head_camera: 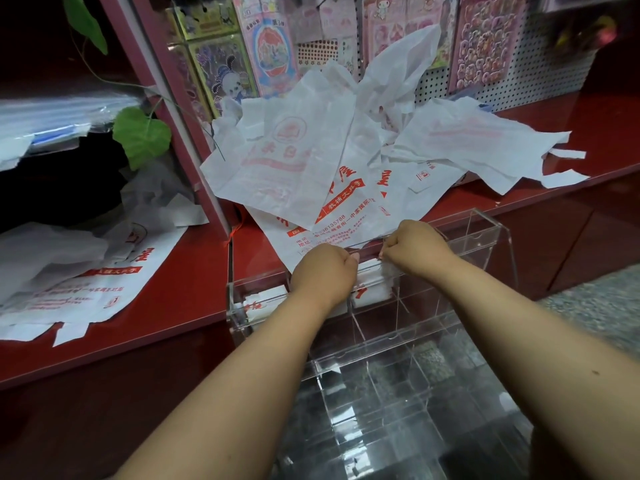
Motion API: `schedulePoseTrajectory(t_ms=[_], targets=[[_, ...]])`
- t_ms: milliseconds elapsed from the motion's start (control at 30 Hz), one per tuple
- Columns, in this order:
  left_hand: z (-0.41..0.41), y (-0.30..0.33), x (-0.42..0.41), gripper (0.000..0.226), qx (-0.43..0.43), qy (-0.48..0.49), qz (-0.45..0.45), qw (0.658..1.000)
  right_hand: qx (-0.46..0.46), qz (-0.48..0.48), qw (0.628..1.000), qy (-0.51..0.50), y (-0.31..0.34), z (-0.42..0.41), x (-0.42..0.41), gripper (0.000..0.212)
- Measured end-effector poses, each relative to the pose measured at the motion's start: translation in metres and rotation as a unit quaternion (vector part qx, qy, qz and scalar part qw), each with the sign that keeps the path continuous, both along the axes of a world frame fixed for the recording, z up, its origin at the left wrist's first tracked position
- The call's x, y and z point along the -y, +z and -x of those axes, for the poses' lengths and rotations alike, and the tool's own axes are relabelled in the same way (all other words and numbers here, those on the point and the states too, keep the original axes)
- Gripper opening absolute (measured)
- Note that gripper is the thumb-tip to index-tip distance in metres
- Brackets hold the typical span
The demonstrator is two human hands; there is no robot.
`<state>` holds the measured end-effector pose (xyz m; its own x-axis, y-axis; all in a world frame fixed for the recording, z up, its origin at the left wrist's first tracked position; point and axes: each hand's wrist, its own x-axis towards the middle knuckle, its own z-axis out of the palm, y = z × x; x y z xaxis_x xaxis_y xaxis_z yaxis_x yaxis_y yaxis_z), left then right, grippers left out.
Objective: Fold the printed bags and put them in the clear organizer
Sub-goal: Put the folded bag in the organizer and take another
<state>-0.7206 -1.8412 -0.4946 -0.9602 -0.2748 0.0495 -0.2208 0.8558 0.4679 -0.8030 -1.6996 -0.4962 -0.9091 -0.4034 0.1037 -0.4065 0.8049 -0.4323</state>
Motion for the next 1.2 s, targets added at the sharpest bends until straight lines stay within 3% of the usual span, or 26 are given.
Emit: schedulePoseTrajectory(t_ms=[133,300,400,467,600,767,867,967,1067,1200], targets=[[-0.004,0.000,0.001,0.054,-0.036,-0.027,-0.025,0.999,-0.028,0.040,0.999,0.008,-0.005,-0.003,-0.003,0.047],[-0.029,0.008,0.019,0.045,-0.157,-0.019,-0.134,0.978,-0.112,0.123,0.986,0.023,-0.001,-0.019,0.005,0.052],[-0.045,0.005,0.042,0.039,-0.174,0.031,-0.124,0.976,-0.133,0.153,0.978,0.055,-0.002,-0.038,0.025,0.052],[-0.058,0.003,0.063,0.036,-0.181,0.068,-0.109,0.975,-0.135,0.144,0.978,0.076,-0.008,-0.051,0.043,0.038],[-0.091,-0.001,0.116,0.024,-0.207,0.180,-0.017,0.962,-0.167,0.112,0.970,0.137,-0.018,-0.071,0.077,0.036],[-0.132,0.001,0.184,0.035,-0.188,0.350,0.071,0.915,-0.191,0.077,0.968,0.141,-0.024,-0.081,0.102,0.026],[-0.149,-0.003,0.217,0.044,-0.110,0.378,0.100,0.914,-0.202,0.062,0.969,0.126,-0.025,-0.081,0.105,0.029],[-0.153,-0.003,0.236,0.028,-0.021,0.374,0.133,0.918,-0.196,0.067,0.970,0.125,-0.025,-0.081,0.104,0.030],[-0.148,0.007,0.237,0.018,-0.062,0.357,0.083,0.928,-0.176,0.109,0.969,0.137,-0.025,-0.081,0.100,0.023],[-0.129,0.026,0.215,0.028,-0.180,0.318,-0.112,0.924,-0.132,0.186,0.965,0.132,-0.017,-0.088,0.096,0.014]])
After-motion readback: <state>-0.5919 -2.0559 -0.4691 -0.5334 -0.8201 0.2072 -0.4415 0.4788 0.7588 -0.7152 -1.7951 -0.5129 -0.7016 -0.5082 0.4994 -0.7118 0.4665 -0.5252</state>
